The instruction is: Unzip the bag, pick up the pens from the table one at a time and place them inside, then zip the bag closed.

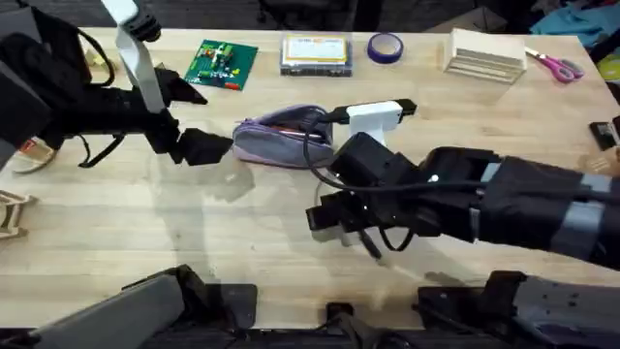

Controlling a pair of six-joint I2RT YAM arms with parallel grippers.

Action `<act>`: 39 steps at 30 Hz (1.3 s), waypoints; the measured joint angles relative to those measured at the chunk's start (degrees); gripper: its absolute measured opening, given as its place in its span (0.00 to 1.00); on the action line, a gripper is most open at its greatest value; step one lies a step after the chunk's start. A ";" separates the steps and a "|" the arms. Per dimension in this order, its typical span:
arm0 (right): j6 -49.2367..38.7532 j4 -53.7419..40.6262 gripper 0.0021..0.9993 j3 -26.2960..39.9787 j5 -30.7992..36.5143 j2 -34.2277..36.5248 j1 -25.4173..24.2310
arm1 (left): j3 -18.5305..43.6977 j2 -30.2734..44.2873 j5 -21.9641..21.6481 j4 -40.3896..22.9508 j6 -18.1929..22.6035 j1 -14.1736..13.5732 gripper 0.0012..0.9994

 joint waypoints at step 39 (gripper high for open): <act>-1.67 -14.10 0.03 9.08 8.34 2.84 4.50 | 0.00 0.00 0.00 0.00 0.02 0.00 0.99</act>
